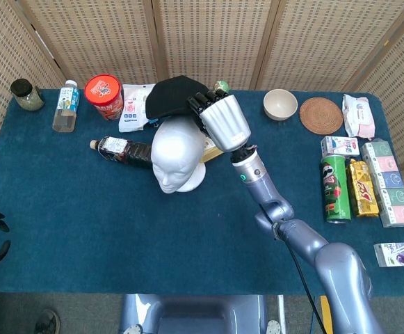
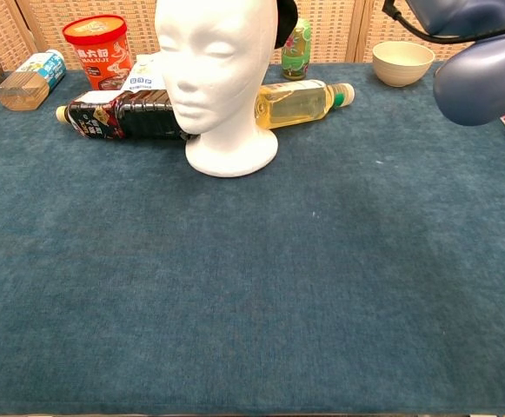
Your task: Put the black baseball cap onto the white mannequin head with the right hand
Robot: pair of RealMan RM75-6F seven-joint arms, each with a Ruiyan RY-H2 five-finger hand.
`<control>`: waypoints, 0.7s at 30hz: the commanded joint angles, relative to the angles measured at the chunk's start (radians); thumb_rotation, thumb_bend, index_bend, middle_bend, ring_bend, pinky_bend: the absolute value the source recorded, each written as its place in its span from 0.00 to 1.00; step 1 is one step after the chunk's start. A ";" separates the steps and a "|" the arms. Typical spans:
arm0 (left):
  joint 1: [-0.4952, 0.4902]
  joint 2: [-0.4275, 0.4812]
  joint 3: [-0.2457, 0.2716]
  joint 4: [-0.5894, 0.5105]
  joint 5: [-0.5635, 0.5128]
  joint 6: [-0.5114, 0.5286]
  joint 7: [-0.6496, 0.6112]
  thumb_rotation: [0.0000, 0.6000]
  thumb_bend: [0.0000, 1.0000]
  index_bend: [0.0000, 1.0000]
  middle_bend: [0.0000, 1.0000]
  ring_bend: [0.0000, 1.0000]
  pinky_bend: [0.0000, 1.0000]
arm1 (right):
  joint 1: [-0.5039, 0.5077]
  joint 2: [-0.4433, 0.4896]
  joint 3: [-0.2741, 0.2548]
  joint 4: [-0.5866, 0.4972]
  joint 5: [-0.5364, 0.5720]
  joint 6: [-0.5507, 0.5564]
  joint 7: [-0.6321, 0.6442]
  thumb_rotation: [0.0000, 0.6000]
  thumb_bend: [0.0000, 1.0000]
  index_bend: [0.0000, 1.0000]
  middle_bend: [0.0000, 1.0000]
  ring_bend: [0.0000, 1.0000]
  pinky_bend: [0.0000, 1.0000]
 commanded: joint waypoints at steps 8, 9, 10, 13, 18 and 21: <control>-0.004 -0.005 -0.002 0.001 0.003 -0.005 0.000 1.00 0.34 0.45 0.31 0.26 0.33 | -0.013 0.003 -0.008 0.018 0.002 0.039 0.026 1.00 0.71 0.77 0.63 0.68 0.74; -0.005 -0.005 -0.002 0.000 0.003 -0.005 0.000 1.00 0.34 0.45 0.31 0.26 0.33 | -0.017 0.004 -0.009 0.014 0.002 0.045 0.027 1.00 0.71 0.77 0.63 0.68 0.74; -0.005 -0.005 -0.002 -0.001 0.004 -0.005 0.001 1.00 0.34 0.45 0.31 0.26 0.33 | -0.022 0.007 -0.011 0.008 0.001 0.053 0.028 1.00 0.71 0.77 0.63 0.68 0.74; -0.005 -0.003 -0.003 -0.003 0.004 -0.005 0.005 1.00 0.34 0.46 0.31 0.26 0.33 | -0.033 0.018 -0.013 -0.011 -0.002 0.076 0.025 1.00 0.71 0.77 0.63 0.68 0.74; -0.004 -0.002 -0.002 -0.008 0.002 -0.004 0.010 1.00 0.34 0.45 0.31 0.26 0.34 | -0.047 0.041 -0.015 -0.053 -0.011 0.115 0.020 1.00 0.72 0.77 0.63 0.68 0.74; -0.006 -0.003 -0.003 -0.008 0.002 -0.008 0.013 1.00 0.34 0.46 0.31 0.26 0.33 | -0.059 0.052 -0.026 -0.083 -0.024 0.137 0.008 1.00 0.71 0.77 0.63 0.68 0.74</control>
